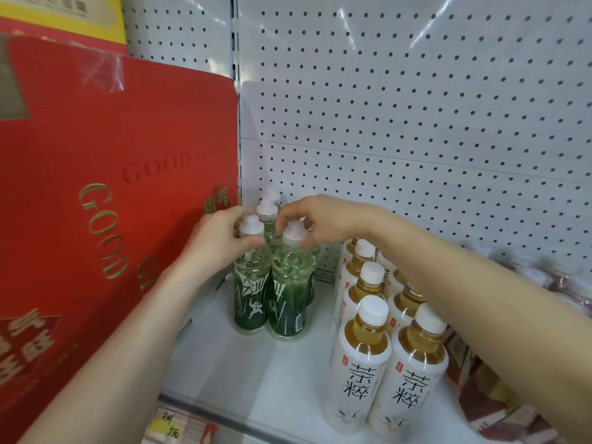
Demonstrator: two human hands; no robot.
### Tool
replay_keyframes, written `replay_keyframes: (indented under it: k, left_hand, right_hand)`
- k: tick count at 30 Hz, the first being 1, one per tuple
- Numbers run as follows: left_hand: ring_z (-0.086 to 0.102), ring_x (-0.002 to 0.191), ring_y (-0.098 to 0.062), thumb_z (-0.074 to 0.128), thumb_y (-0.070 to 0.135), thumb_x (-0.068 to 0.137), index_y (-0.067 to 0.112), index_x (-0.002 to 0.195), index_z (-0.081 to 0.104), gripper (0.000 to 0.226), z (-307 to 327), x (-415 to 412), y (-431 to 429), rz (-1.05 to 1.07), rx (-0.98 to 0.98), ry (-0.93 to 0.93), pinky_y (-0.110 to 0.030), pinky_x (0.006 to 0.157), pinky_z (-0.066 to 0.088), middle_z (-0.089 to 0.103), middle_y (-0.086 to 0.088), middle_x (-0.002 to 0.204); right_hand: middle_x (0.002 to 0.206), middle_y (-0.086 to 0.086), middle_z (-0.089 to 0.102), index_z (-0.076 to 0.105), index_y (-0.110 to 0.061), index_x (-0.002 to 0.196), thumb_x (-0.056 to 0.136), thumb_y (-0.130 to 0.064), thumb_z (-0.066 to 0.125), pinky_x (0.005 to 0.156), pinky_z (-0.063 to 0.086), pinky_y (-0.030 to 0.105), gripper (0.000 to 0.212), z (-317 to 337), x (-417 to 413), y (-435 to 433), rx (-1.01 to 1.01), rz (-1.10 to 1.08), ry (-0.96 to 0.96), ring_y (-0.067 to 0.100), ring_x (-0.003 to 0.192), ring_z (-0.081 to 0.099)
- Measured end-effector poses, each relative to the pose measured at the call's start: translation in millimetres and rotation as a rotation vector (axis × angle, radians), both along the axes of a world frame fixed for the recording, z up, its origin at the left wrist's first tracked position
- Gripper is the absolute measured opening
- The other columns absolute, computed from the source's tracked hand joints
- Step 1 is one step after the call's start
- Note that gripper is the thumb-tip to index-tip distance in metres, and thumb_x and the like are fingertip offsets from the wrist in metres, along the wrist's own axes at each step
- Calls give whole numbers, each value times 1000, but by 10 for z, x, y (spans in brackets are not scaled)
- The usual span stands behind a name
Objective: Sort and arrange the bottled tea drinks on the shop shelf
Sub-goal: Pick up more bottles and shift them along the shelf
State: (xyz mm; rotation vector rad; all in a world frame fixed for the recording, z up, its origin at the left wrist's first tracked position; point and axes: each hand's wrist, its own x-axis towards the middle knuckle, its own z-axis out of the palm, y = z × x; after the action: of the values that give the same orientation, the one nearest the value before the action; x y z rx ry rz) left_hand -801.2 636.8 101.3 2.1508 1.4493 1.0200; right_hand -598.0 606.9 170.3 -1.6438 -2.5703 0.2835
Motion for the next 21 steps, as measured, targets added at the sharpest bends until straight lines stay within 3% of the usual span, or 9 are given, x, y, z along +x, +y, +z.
replay_keyframes:
  k: [4,7,9,11,17,21]
  left_hand:
    - [68,94,-15,80,35,76,35,118,64,45,-43,8,1,-18,17,-16,-41,87,55,72,9,102]
    - [67,101,-17,78,34,79,32,126,60,50,-57,10,27,-26,32,4,-42,91,54,71,5,112]
    - [66,104,-19,78,33,80,31,128,59,52,-60,3,47,-36,28,12,-42,92,53,69,3,118]
    - [64,109,-20,78,35,80,32,130,57,54,-60,-2,54,-44,28,25,-43,94,52,67,1,123]
    - [62,115,-21,74,36,82,32,133,56,54,-66,-21,59,-53,33,50,-43,97,51,66,-2,129]
    - [63,110,-15,62,37,92,23,133,59,44,90,-2,64,-70,101,29,-34,97,49,67,0,126]
  right_hand:
    - [113,-11,57,67,-32,112,84,-25,76,81,40,26,30,0,-3,-6,4,-25,71,-4,80,50]
    - [114,-13,60,70,-30,111,85,-9,70,84,43,25,33,19,10,-32,-37,10,54,6,98,55]
    - [121,-11,60,68,-32,114,85,-18,73,89,43,26,32,-8,15,-33,-35,1,64,9,104,54]
    - [123,-7,59,66,-31,117,84,-34,76,86,42,26,35,-42,9,0,25,-42,52,11,98,54]
    - [119,-8,58,67,-31,116,85,-34,75,84,39,26,32,-30,-19,30,11,-41,30,10,93,53]
    - [118,-4,64,66,-28,119,94,-43,61,85,47,26,29,90,29,81,100,-107,176,13,99,62]
